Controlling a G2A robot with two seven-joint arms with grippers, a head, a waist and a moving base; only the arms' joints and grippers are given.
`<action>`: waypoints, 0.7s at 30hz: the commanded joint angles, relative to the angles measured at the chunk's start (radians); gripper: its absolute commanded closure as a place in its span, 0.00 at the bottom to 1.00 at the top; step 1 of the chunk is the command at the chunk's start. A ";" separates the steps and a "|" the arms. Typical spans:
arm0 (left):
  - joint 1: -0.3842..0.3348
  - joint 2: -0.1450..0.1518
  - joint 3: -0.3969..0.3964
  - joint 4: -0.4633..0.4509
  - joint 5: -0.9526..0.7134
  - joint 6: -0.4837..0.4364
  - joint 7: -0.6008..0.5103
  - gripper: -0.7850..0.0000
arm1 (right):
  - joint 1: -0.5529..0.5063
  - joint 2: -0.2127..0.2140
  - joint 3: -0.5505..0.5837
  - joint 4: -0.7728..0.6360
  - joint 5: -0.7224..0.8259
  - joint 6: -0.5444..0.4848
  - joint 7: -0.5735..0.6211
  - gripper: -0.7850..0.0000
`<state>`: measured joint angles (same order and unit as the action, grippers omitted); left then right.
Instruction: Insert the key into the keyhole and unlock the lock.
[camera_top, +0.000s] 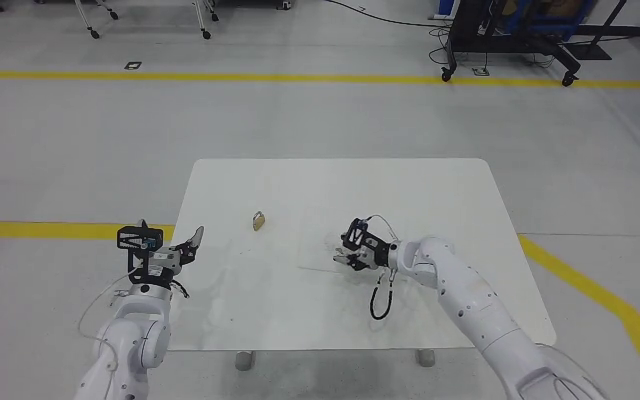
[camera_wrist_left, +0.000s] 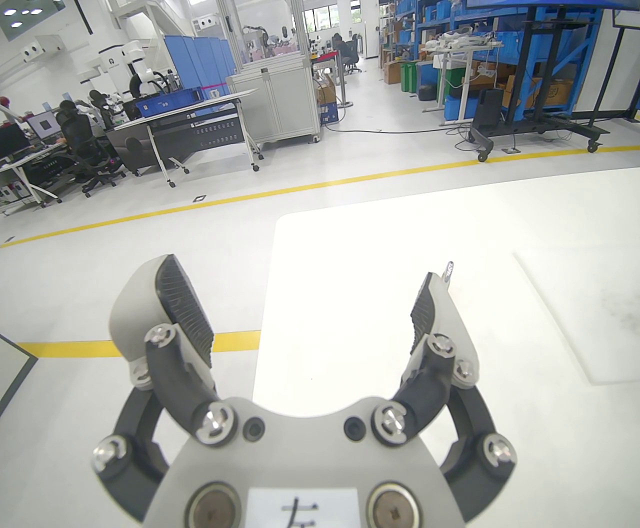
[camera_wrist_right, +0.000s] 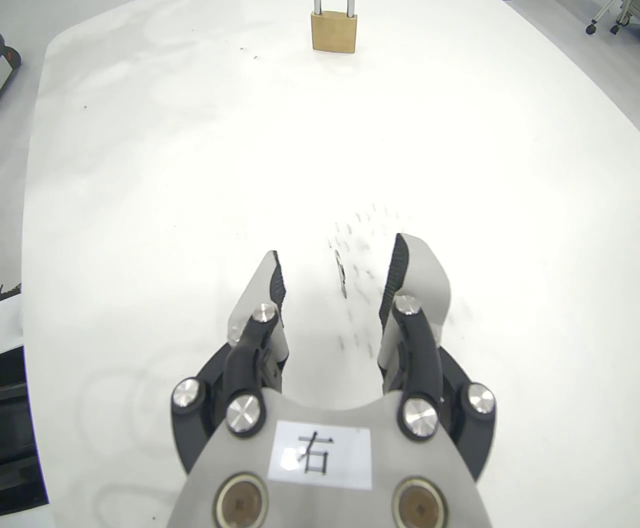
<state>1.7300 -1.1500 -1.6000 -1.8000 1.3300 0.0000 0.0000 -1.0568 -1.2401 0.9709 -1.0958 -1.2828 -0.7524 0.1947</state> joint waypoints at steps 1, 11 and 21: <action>0.000 0.000 0.000 0.000 0.000 0.000 0.000 0.00 | 0.012 -0.004 -0.012 0.016 0.002 0.003 0.002 0.64; 0.000 0.000 0.000 0.000 0.000 0.000 0.000 0.00 | 0.028 -0.006 -0.015 0.045 -0.024 0.041 -0.079 1.00; 0.000 0.000 0.000 0.000 0.000 0.000 0.000 0.00 | -0.016 0.012 0.033 0.014 0.006 0.003 -0.160 1.00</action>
<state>1.7300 -1.1500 -1.6000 -1.8000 1.3300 0.0000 0.0000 -1.0679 -1.2295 0.9989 -1.0801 -1.2846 -0.7408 0.0430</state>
